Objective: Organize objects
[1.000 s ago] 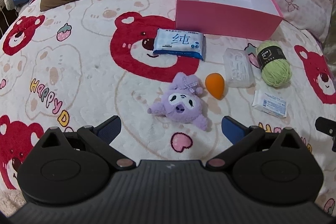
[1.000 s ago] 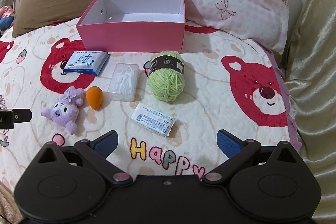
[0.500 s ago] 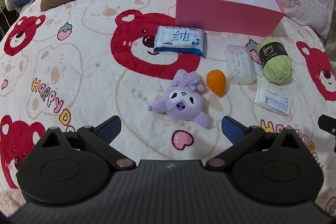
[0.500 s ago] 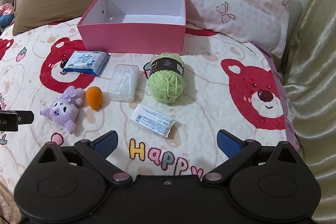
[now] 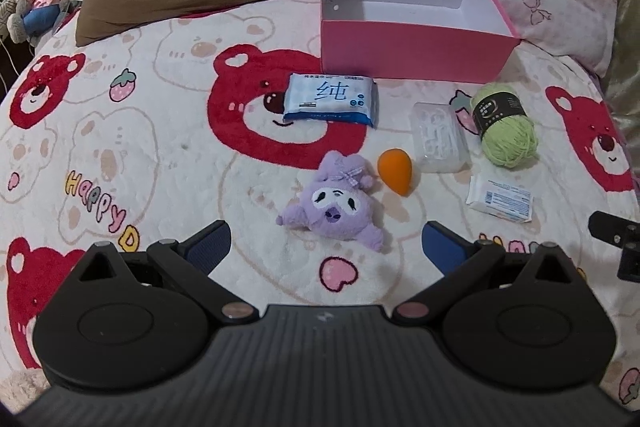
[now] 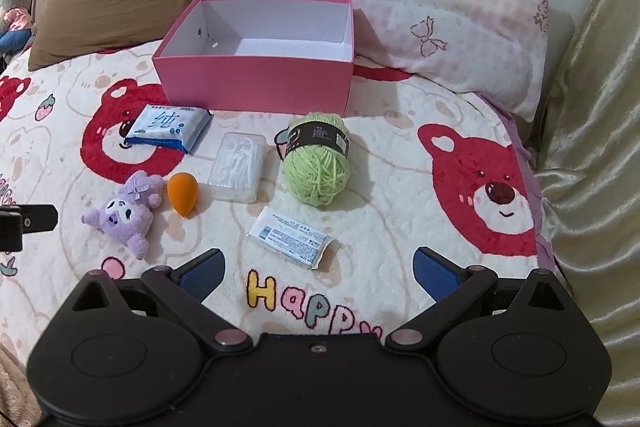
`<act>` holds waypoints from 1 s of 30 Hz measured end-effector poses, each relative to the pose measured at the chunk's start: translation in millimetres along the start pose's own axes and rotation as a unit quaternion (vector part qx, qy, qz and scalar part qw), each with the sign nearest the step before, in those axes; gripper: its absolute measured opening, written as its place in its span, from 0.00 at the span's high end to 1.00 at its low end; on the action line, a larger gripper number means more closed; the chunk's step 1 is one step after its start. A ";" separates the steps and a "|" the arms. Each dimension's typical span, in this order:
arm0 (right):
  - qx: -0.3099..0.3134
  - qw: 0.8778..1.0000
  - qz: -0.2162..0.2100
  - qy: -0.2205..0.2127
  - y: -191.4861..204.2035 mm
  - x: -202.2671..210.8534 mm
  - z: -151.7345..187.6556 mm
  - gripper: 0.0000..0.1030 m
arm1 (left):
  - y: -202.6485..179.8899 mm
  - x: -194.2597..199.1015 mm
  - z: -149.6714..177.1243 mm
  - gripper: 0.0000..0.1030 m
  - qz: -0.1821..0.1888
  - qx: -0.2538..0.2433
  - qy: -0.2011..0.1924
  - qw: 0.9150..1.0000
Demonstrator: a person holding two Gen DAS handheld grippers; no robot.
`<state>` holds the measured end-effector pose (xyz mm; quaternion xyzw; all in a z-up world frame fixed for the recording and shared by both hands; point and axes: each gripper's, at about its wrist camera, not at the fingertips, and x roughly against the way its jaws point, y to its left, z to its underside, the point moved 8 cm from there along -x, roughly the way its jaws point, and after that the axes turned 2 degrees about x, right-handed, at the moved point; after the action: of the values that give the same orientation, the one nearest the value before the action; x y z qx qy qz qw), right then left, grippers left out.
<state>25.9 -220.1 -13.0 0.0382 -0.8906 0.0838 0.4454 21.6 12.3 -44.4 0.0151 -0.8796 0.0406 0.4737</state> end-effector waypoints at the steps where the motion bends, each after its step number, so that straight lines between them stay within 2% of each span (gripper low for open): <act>1: 0.000 1.000 0.000 0.000 -0.3 -0.1 0.1 0.01 | -0.3 0.1 0.1 0.00 0.002 0.001 0.001 1.000; 15: 0.001 1.000 0.001 0.009 0.7 -4.8 2.3 0.01 | 3.0 -1.4 0.7 0.00 -0.014 0.000 0.000 1.000; 24: 0.000 1.000 0.000 0.007 -1.0 -5.0 1.8 0.01 | 0.1 -2.1 1.4 0.00 -0.003 0.002 0.002 1.000; 30: 0.000 1.000 0.000 0.008 -0.8 -5.4 1.9 0.01 | -0.1 -3.1 2.1 0.00 -0.019 -0.015 0.003 1.000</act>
<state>27.8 -221.3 -18.4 0.0373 -0.8868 0.0846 0.4527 21.5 12.0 -48.1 0.0246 -0.8782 0.0183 0.4773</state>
